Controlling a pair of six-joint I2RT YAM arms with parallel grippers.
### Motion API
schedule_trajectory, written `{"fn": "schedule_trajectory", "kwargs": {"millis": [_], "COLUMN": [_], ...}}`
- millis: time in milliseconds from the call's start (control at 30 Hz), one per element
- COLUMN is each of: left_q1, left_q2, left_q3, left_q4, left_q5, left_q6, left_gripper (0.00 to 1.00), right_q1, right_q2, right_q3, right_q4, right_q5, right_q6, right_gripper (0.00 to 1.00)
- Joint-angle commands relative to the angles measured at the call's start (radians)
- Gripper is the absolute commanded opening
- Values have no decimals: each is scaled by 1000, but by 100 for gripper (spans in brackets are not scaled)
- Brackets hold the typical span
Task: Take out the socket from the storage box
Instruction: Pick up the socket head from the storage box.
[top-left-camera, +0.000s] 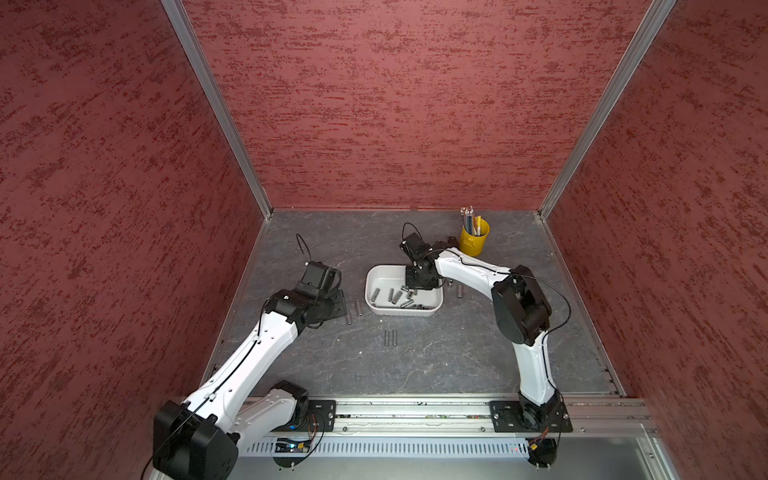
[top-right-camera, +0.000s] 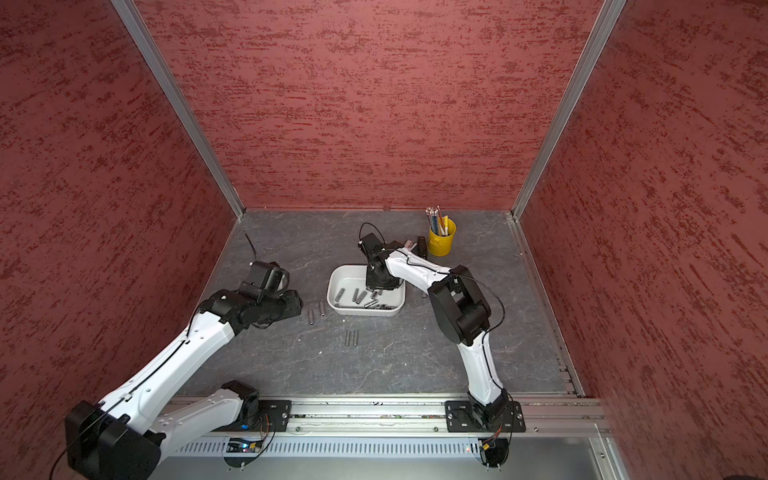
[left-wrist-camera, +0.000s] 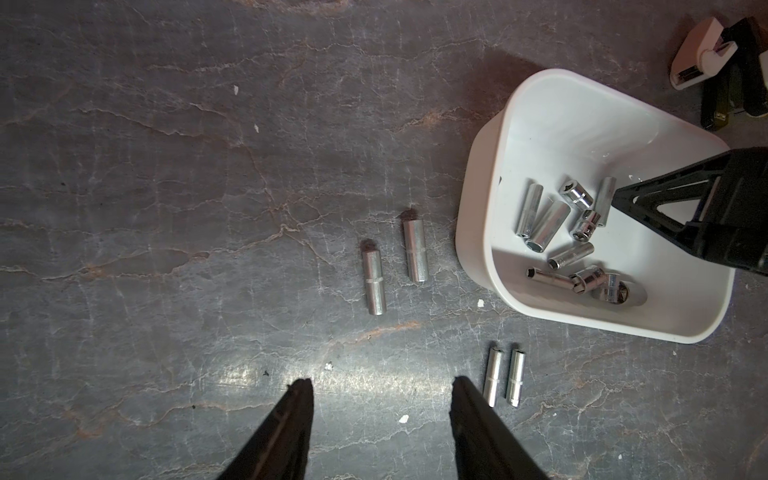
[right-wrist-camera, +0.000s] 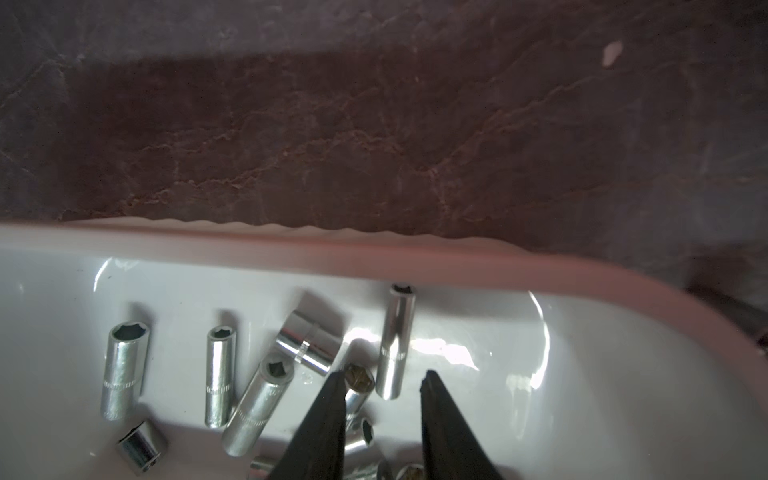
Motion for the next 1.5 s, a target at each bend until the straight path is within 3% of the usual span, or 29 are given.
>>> {"fn": "schedule_trajectory", "kwargs": {"millis": [0,467,600,833,1467], "left_q1": [-6,-49,-49,-49,-49], "left_q2": [-3,2,3,8,2], "left_q3": [-9,-5,-3,-5,-6], "left_q4": [3,-14,-18,-16,-11], "left_q5": [-16,-67,-76,-74,-63], "left_q6": [7,-5,-6,-6,-5], "left_gripper": [56,56,57,57,58], "right_q1": [7,7,8,8,21], "right_q2": [40,102,100,93,-176], "right_q3": [36,62,66,66,-7], "right_q4": [-10,-25,-10,0,-23], "right_q5": [46,55,40,35,-83], "right_q6": [13,27,40,54,86], "right_gripper": [32,23,16,16,14]}}
